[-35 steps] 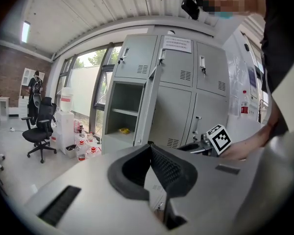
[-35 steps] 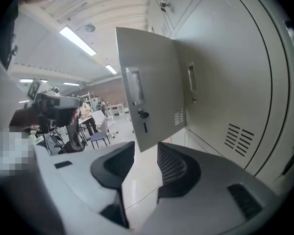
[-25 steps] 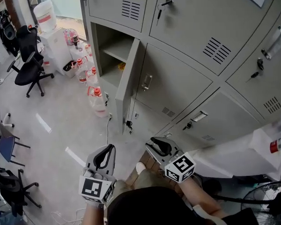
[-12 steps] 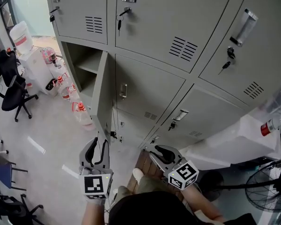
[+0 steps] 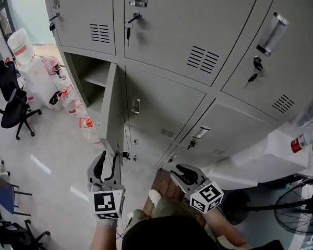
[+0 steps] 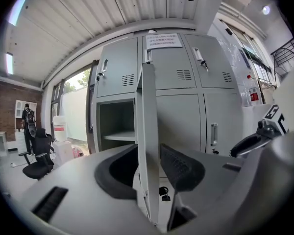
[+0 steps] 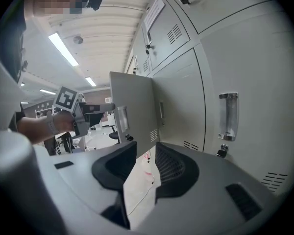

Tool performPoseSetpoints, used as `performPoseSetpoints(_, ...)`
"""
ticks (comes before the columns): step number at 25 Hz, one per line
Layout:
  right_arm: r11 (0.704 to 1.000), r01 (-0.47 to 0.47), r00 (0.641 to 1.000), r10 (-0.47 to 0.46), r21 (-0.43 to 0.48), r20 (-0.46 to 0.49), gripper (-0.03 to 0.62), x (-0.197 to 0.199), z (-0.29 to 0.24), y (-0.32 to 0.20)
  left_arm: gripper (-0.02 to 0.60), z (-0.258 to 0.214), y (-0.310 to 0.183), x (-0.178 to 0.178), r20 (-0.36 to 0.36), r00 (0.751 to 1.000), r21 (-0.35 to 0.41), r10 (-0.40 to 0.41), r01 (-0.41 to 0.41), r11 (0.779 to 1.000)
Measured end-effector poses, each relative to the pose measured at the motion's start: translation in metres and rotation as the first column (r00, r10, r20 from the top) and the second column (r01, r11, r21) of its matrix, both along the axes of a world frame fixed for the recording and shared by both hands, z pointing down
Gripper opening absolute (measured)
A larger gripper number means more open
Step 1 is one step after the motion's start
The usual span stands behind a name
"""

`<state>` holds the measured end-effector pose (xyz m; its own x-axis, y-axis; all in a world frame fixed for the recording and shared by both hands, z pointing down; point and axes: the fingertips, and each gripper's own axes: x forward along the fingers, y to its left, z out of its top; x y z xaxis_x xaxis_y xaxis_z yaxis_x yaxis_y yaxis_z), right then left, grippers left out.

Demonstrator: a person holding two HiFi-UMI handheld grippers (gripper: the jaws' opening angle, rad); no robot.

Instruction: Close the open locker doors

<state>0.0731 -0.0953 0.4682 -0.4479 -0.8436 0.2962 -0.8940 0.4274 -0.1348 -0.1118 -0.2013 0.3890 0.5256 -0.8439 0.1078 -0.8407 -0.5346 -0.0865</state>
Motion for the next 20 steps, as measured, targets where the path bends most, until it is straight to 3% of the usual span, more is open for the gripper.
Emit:
performPoseSetpoints(10, 0.998, 0.066, 0.998, -0.066, 0.01, 0.005, 0.129, -0.02, -0.004, -0.027, 0.137, -0.001, -0.015, -0.032, 0.009, 0.996, -0.005, -0.086, 0.086, 0.996)
performPoseSetpoints(20, 0.992, 0.124, 0.992, -0.124, 0.01, 0.009, 0.129, -0.032, -0.006, -0.048, 0.137, 0.0, -0.043, -0.072, 0.004, 0.978, -0.023, -0.21, 0.21, 0.977)
